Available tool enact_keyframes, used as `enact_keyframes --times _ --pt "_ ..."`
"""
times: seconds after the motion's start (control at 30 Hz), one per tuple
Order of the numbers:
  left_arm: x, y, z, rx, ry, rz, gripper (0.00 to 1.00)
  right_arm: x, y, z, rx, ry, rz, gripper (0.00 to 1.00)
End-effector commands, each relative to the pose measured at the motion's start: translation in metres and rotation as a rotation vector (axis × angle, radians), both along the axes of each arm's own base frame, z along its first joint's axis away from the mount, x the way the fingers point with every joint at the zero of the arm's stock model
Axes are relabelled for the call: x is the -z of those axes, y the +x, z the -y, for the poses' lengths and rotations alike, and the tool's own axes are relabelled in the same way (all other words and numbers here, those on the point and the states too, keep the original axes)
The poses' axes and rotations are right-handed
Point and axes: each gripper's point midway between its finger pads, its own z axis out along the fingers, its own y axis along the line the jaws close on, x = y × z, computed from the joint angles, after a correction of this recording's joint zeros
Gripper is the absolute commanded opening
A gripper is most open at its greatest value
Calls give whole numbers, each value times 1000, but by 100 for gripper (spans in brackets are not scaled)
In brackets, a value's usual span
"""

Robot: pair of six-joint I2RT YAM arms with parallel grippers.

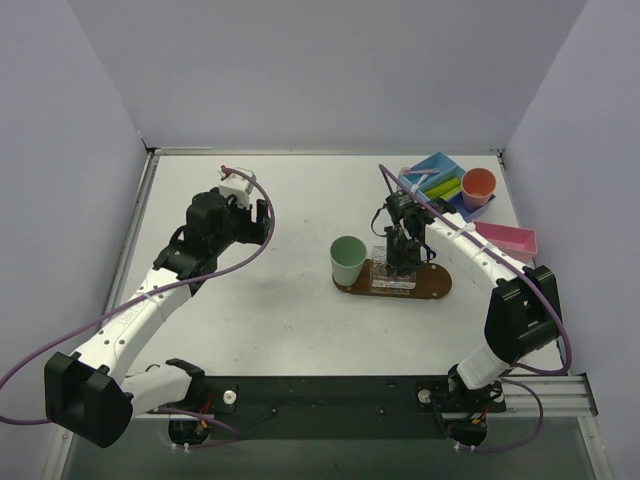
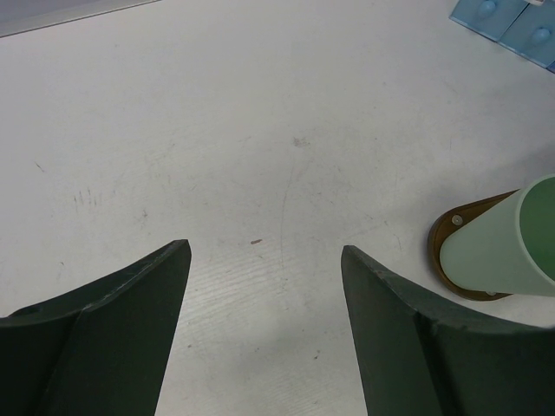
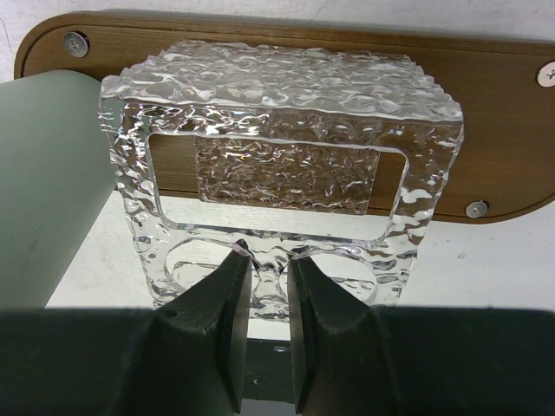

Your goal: Prepare toiletry sets of a toothbrush and toothpaste on the tray

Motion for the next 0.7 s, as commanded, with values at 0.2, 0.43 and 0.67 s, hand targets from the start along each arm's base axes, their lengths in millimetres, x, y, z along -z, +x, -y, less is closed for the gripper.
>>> enact_keyframes --times 0.2,0.43,0.67 --pt "-25 0 4 15 -35 61 81 -2 -6 8 9 -54 -30 14" --pt "-24 0 5 17 -35 61 81 -6 -4 8 12 -55 -13 27" --pt "-22 1 5 16 -32 55 80 -14 -1 9 20 -54 21 32"
